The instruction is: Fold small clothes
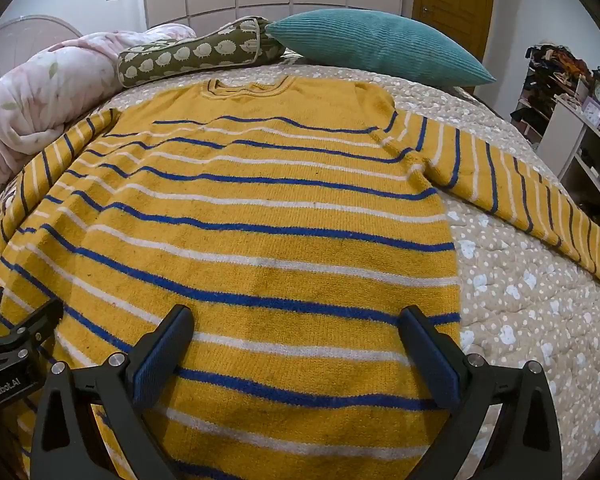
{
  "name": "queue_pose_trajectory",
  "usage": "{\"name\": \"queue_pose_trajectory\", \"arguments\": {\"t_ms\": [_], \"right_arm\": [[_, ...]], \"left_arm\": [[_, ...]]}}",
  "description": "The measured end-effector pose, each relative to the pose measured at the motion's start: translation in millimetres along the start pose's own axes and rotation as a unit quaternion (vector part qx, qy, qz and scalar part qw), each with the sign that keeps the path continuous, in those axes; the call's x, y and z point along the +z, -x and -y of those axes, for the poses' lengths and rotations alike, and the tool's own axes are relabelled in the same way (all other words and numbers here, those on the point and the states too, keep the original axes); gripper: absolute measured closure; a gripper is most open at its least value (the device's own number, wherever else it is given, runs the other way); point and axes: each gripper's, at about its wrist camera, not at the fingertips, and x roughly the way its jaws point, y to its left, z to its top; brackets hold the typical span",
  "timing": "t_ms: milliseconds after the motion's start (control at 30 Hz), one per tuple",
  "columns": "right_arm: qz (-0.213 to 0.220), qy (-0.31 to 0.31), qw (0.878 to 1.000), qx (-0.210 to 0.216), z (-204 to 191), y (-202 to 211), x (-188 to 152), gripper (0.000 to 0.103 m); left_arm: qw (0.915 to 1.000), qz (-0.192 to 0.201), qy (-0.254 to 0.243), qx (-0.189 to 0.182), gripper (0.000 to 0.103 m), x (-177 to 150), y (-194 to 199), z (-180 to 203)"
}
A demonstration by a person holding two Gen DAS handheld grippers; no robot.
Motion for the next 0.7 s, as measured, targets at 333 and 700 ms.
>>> {"name": "queue_pose_trajectory", "arguments": {"t_ms": [333, 700], "right_arm": [[0.0, 0.001, 1.0, 0.0, -0.3, 0.1, 0.4, 0.0], [0.0, 0.001, 1.0, 0.001, -0.4, 0.1, 0.4, 0.0]], "left_arm": [[0.9999, -0.011, 0.002, -0.011, 0.0, 2.1, -2.1, 0.9], [0.9913, -0.02, 0.04, -0.124, 0.036, 21.0, 42.2, -33.7]]}}
